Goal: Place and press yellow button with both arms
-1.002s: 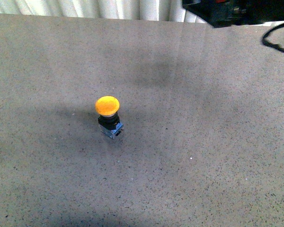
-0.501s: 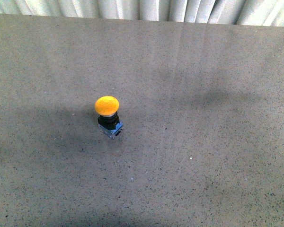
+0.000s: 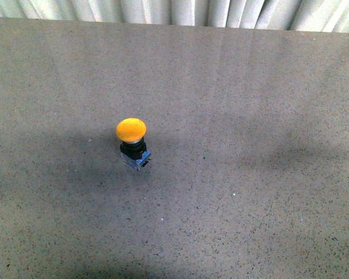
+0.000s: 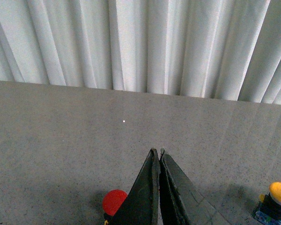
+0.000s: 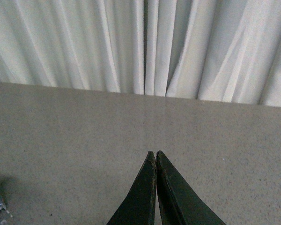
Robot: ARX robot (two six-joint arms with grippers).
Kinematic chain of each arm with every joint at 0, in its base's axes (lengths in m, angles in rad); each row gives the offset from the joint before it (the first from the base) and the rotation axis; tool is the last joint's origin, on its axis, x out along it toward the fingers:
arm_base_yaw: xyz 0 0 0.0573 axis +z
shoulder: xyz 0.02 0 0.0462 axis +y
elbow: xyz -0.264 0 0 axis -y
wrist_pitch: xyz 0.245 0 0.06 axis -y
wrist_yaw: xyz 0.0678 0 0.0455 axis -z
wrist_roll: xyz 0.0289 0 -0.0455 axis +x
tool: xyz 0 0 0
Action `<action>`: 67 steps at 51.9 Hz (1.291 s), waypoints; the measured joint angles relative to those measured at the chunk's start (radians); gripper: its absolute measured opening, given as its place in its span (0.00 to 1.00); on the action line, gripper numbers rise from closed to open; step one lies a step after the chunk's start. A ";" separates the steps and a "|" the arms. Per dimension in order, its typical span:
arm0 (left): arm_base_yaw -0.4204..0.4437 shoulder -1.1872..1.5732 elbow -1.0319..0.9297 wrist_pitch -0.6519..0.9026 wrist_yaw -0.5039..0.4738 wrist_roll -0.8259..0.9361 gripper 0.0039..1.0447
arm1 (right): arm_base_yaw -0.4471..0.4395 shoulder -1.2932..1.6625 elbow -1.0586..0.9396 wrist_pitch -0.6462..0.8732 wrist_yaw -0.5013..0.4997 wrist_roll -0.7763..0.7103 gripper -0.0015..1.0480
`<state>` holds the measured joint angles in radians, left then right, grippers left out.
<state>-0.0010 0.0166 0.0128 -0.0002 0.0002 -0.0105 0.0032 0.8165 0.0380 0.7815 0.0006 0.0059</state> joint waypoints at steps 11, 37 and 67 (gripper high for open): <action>0.000 0.000 0.000 0.000 0.000 0.000 0.01 | -0.002 -0.147 -0.019 -0.131 -0.001 0.000 0.01; 0.000 0.000 0.000 0.000 0.000 0.000 0.01 | -0.002 -0.442 -0.020 -0.407 -0.001 0.000 0.01; 0.000 0.000 0.000 0.000 0.000 0.000 0.01 | -0.002 -0.671 -0.020 -0.640 0.000 -0.001 0.01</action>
<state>-0.0010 0.0166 0.0128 -0.0006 0.0002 -0.0105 0.0017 0.1455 0.0181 0.1413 0.0002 0.0051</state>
